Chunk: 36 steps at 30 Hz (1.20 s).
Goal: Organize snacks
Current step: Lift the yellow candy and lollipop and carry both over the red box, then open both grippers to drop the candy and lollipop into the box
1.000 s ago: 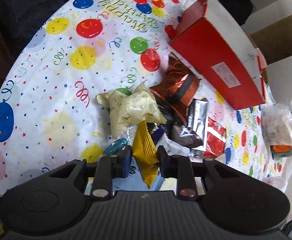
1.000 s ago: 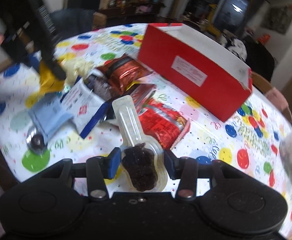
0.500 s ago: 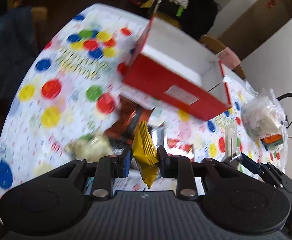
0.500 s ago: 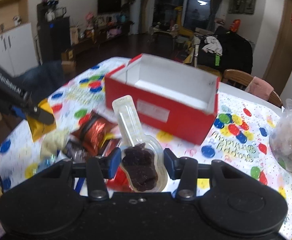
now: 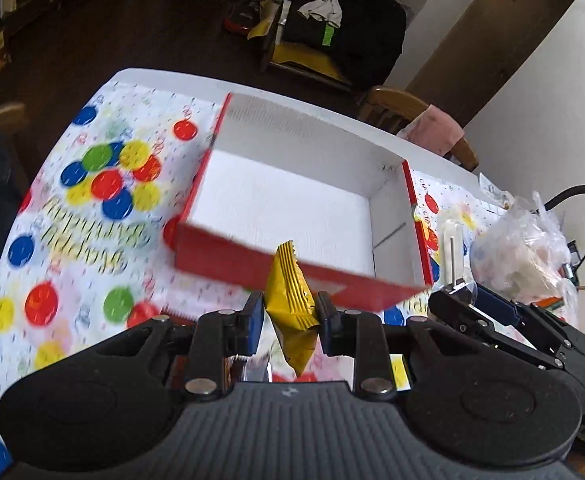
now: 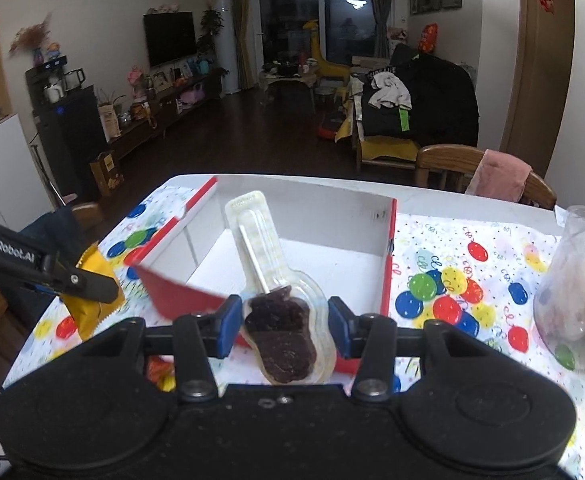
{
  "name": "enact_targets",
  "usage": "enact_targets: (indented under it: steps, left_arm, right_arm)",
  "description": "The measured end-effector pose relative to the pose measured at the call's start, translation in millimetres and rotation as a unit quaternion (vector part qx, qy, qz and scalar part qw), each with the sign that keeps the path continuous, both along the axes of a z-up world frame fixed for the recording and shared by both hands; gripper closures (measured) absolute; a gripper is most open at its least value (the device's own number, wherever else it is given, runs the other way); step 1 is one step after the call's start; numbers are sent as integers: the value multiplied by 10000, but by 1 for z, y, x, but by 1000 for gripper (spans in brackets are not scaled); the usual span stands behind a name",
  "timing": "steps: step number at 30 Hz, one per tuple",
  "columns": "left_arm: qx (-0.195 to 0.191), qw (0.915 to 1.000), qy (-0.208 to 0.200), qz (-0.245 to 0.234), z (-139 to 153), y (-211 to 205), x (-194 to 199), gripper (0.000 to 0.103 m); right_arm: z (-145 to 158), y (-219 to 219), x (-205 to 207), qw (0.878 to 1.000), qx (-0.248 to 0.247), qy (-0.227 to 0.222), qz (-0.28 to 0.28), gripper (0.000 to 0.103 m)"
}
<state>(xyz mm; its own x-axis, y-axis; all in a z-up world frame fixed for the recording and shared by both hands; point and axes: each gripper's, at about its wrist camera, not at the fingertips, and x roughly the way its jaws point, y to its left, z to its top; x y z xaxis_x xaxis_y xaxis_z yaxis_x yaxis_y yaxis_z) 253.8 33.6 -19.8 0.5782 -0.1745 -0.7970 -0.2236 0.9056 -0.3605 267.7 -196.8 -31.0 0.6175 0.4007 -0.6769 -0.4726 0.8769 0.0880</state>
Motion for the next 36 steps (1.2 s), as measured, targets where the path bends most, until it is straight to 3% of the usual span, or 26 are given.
enact_targets:
  steps: [8, 16, 26, 36]
  left_arm:
    - [355, 9993, 35, 84, 1, -9, 77, 76]
    - [786, 9957, 482, 125, -27, -10, 139, 76]
    - [949, 9873, 1272, -10, -76, -11, 185, 76]
    - [1040, 9748, 1969, -150, -113, -11, 205, 76]
  right_arm:
    - [-14, 12, 73, 9989, 18, 466, 25, 58]
    - [-50, 31, 128, 9938, -372, 1036, 170, 57]
    - [-94, 60, 158, 9830, -930, 1454, 632, 58]
    - [-120, 80, 166, 9668, -1436, 1833, 1050, 58]
